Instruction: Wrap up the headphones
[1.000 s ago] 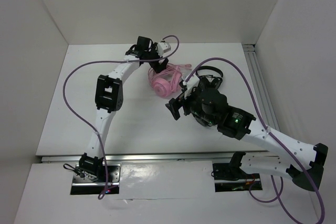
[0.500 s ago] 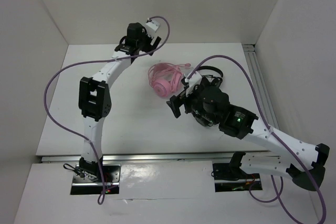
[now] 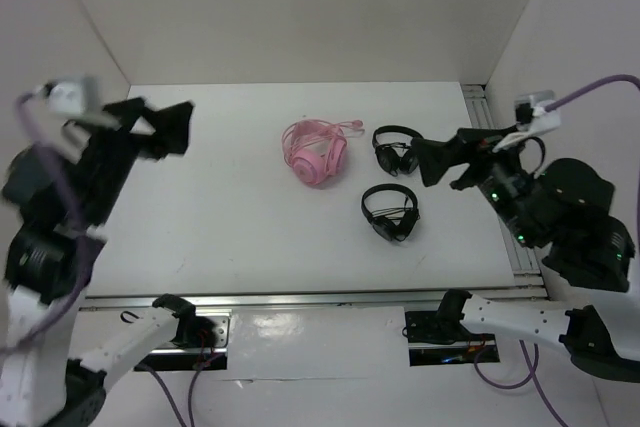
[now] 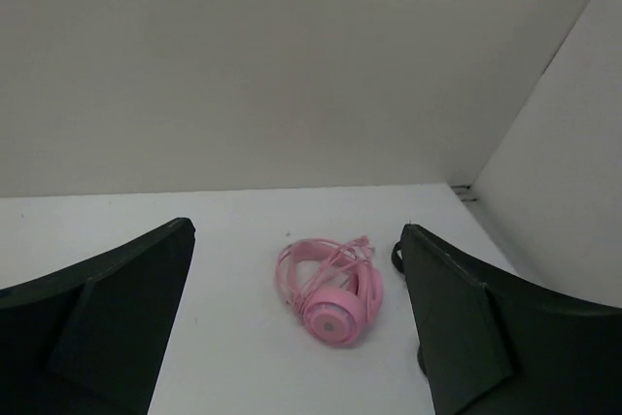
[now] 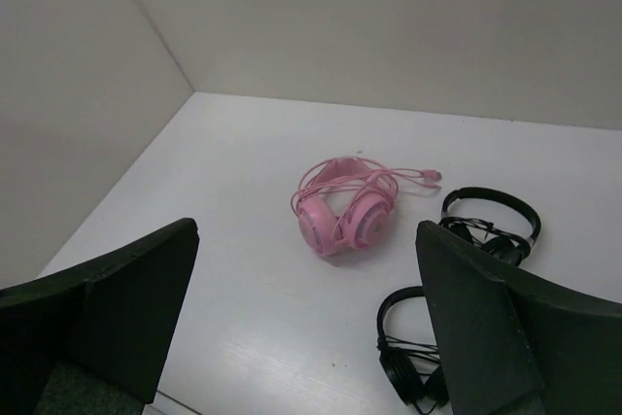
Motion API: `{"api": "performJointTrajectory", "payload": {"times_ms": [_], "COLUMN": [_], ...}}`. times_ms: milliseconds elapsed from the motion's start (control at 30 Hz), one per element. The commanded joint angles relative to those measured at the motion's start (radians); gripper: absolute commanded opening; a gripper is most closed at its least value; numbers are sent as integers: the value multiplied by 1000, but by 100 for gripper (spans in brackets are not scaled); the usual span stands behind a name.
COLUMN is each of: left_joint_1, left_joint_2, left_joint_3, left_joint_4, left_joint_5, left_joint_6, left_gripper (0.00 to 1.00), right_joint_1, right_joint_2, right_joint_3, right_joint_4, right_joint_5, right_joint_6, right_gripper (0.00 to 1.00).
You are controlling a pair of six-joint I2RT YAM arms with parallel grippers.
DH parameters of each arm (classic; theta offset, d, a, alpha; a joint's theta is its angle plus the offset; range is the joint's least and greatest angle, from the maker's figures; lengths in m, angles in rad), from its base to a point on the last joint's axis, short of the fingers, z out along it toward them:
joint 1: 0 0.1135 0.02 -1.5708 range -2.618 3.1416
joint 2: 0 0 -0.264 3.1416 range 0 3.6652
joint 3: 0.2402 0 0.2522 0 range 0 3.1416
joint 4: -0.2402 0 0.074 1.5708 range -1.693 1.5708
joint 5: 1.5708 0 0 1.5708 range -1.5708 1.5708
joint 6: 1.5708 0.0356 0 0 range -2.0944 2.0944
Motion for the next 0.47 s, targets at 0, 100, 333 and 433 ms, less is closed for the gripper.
{"api": "performJointTrajectory", "payload": {"times_ms": [0,100,333,433], "left_joint_1": [8,8,-2,-46], "left_joint_2": [-220,-381,-580,-589], "left_joint_3": [-166,-230,-180,-171], "left_joint_4": [-157,-262,-503,-527], "left_joint_5": [-16,-47,-171,-223], "left_joint_6": [-68,-57,-20,-32], "left_gripper": [100,100,100,100], "right_joint_1": [-2,-28,-96,-106], "right_joint_2": [-35,-78,-133,-142], "right_joint_3": [48,57,7,-21], "right_joint_4": [-170,-190,-199,-190], "right_joint_5": [30,9,-26,-26], "right_joint_6": [36,46,36,36], "right_gripper": [100,100,100,100]}}
